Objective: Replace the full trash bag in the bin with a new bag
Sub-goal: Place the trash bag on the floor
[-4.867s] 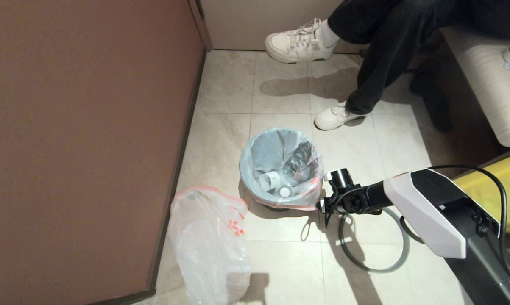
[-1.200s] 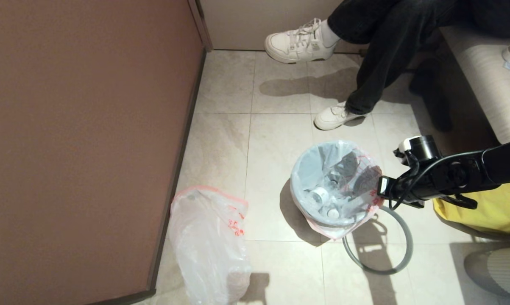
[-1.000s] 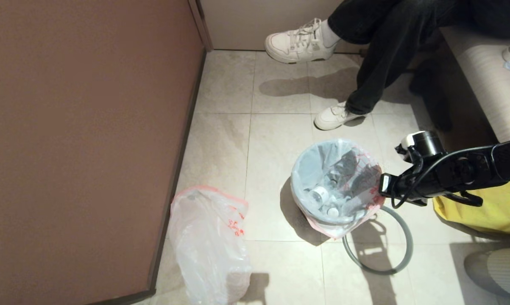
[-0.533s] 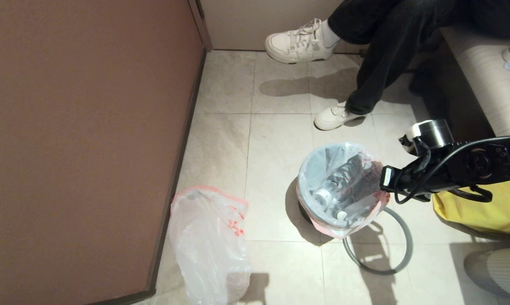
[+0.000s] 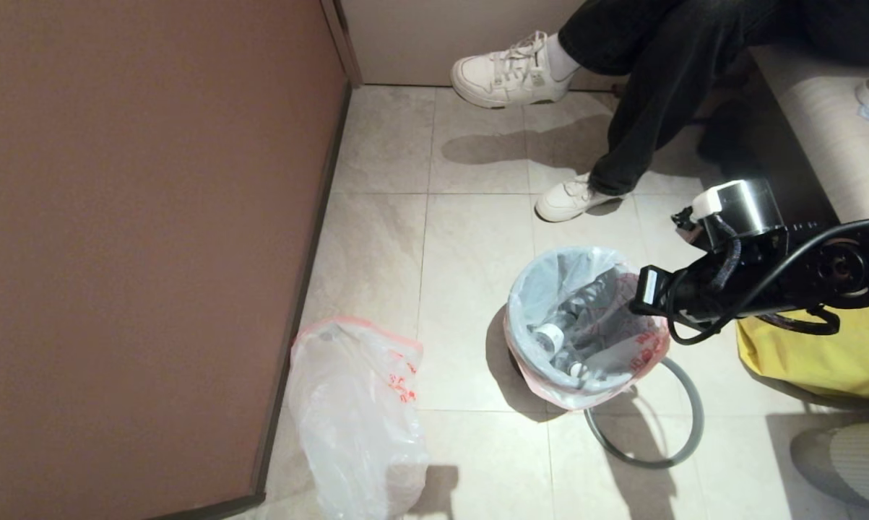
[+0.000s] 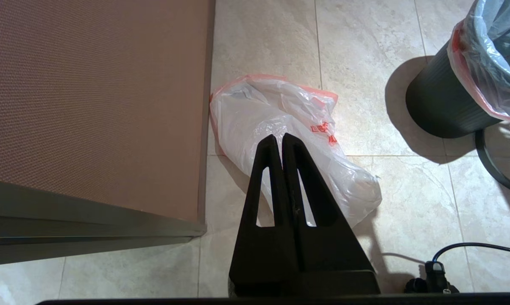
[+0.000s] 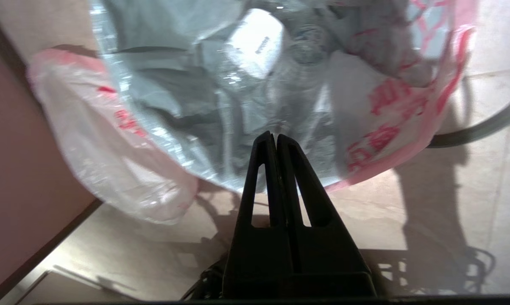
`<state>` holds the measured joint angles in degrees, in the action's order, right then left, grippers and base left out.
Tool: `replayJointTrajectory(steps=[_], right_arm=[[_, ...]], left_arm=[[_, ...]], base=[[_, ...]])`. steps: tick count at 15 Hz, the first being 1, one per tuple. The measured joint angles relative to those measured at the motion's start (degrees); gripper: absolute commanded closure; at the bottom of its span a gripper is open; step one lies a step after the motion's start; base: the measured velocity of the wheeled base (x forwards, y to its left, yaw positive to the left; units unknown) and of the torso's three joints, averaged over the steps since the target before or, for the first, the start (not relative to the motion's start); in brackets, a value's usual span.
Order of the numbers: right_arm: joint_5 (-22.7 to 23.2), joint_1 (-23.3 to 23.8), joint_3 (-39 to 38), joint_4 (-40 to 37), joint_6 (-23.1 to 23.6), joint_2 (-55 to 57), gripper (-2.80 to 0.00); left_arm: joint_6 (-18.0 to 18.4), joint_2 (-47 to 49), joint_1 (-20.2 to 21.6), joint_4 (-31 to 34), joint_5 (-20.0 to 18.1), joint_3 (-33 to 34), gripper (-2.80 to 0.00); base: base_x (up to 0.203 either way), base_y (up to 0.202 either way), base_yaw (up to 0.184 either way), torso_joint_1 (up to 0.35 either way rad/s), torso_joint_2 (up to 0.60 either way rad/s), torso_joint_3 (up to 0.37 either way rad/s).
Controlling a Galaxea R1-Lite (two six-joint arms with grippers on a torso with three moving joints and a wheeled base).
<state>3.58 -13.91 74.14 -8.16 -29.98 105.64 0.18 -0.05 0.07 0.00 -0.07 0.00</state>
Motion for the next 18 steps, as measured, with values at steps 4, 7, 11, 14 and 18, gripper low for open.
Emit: replayJointTrajectory(steps=[4, 7, 11, 14, 18], right_arm=[[-0.2, -0.7, 0.1, -1.0, 0.0, -2.0, 0.0], [-2.7, 3.7, -0.5, -2.4, 1.2, -1.4, 0.0], [-5.6, 8.3, -2.5, -2.4, 4.7, 0.5, -2.8], [-11.0, 9.0, -3.3, -2.3, 4.8, 2.6, -2.8], [-8.8, 8.9, -5.1, -2.0, 4.5, 4.1, -2.8]], left_arm=[[0.0, 0.0, 0.0, 0.0, 0.0, 0.0, 0.0], [0.0, 0.0, 0.0, 0.0, 0.0, 0.0, 0.0], [0.0, 0.0, 0.0, 0.0, 0.0, 0.0, 0.0], [0.0, 0.0, 0.0, 0.0, 0.0, 0.0, 0.0], [0.0, 0.0, 0.0, 0.0, 0.0, 0.0, 0.0]], base=[[0.0, 0.0, 0.0, 0.0, 0.0, 0.0], [0.0, 0.0, 0.0, 0.0, 0.0, 0.0], [0.0, 0.0, 0.0, 0.0, 0.0, 0.0], [0.0, 0.0, 0.0, 0.0, 0.0, 0.0], [0.0, 0.0, 0.0, 0.0, 0.0, 0.0]])
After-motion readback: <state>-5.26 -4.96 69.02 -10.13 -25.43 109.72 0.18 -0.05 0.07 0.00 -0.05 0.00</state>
